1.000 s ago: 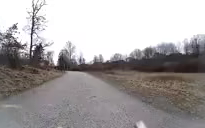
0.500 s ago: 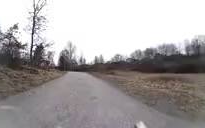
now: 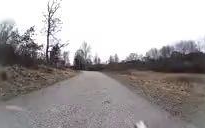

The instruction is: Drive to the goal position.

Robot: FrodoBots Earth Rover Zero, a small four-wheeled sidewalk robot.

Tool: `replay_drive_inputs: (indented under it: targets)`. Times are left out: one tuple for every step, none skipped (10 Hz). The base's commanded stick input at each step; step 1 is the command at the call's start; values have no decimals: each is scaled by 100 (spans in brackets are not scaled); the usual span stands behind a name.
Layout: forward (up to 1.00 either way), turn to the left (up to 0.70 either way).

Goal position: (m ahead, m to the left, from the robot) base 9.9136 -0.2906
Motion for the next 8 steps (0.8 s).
replay_drive_inputs:
  targets:
    - [70, 27]
    - [70, 35]
    - [70, 35]
    - [70, 35]
    - [70, 10]
    - [70, 0]
    - [70, 0]
    - [70, -4]
